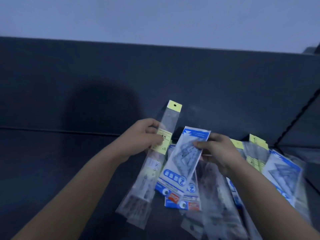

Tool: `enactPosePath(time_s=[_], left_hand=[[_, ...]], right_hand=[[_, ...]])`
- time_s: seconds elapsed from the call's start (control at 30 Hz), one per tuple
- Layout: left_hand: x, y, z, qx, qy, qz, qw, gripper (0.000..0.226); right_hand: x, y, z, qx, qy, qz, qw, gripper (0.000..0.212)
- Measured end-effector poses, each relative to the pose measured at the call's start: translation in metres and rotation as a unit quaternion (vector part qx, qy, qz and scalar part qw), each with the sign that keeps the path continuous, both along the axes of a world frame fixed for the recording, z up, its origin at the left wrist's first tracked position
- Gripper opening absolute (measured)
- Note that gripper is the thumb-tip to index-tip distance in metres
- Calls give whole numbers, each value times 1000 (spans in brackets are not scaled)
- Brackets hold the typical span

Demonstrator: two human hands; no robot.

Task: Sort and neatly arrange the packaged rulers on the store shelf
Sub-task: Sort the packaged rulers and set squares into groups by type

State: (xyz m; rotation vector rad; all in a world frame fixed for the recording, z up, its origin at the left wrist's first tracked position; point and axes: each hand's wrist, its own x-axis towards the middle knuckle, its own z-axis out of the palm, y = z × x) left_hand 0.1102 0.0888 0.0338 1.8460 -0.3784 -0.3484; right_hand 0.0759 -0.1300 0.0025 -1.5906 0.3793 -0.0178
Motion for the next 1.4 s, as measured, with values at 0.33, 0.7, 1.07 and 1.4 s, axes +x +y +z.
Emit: enactPosePath(time_s=[0.33, 0.7, 1.07, 1.4], left_hand=[[-48, -145, 25, -161, 0, 5, 987, 16], [-167, -418, -33, -310, 9, 72, 948, 31], [-141, -568, -32, -117, -40, 6, 992, 51], [-96, -682, -22, 198, -62, -388, 898, 16]], right_hand=[[-106, -107, 9, 227, -22, -92, 969, 25], [-255, -339, -15, 314, -155, -136, 927, 32], [-301, -522, -30, 211, -132, -236, 939, 39], [-256, -658, -36, 208, -103, -311, 922, 48]])
